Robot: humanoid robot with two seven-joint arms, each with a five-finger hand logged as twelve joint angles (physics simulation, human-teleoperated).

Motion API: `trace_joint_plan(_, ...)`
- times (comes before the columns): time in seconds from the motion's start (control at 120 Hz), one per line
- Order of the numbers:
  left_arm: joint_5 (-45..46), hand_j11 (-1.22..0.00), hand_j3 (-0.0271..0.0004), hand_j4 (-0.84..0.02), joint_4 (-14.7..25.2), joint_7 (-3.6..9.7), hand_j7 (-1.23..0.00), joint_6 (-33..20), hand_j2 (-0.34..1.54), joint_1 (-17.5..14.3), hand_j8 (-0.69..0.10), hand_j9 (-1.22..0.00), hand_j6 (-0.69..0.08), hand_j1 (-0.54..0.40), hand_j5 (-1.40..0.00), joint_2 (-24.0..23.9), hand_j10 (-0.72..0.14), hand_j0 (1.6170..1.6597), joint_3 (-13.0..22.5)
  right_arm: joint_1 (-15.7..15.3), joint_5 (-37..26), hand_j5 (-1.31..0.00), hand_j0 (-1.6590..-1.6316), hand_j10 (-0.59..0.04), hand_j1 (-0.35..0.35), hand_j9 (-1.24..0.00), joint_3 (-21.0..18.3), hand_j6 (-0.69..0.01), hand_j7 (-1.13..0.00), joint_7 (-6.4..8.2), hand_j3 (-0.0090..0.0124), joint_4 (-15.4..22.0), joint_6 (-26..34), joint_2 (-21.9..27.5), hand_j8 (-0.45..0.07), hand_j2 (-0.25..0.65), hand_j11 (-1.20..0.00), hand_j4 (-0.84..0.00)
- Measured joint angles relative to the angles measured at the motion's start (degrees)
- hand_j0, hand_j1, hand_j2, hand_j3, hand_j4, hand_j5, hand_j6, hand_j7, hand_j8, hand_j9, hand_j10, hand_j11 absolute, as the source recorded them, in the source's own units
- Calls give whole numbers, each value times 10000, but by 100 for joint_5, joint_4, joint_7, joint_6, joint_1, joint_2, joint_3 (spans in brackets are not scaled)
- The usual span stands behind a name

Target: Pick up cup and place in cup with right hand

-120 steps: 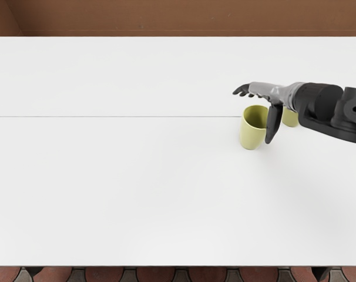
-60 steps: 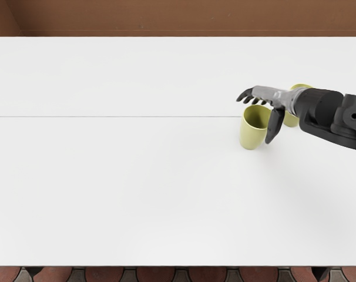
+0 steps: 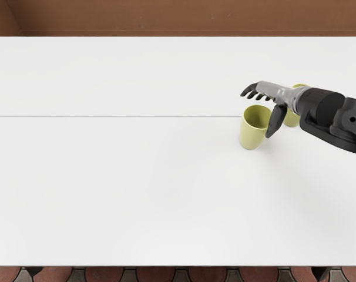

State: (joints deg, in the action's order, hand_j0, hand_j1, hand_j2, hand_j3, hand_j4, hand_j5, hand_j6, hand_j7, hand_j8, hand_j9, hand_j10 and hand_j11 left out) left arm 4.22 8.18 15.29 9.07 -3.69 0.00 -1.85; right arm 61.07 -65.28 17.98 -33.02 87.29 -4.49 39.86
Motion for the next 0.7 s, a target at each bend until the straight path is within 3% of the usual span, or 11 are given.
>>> trace_joint_plan(0.475, 0, 0, 0, -3, 1, 0, 0, -1, 0, 0, -3, 0, -3, 3491, 0, 0, -2, 16581, 0, -166, -95, -3197, -16580, -2487, -567, -3194, 10, -2514, -3189, 22, 0, -276, 44, -222, -2501, -461, -3193, -2495)
trace_joint_plan(0.7, 0, 0, 0, -3, 0, 0, 0, -2, 0, 0, -3, 0, -3, 3491, 0, 0, -2, 16581, 0, -183, -132, -3629, -16581, -2816, -152, -3627, -2, -2843, -3620, 23, 0, -304, 42, -239, -2830, -516, -3626, -2824)
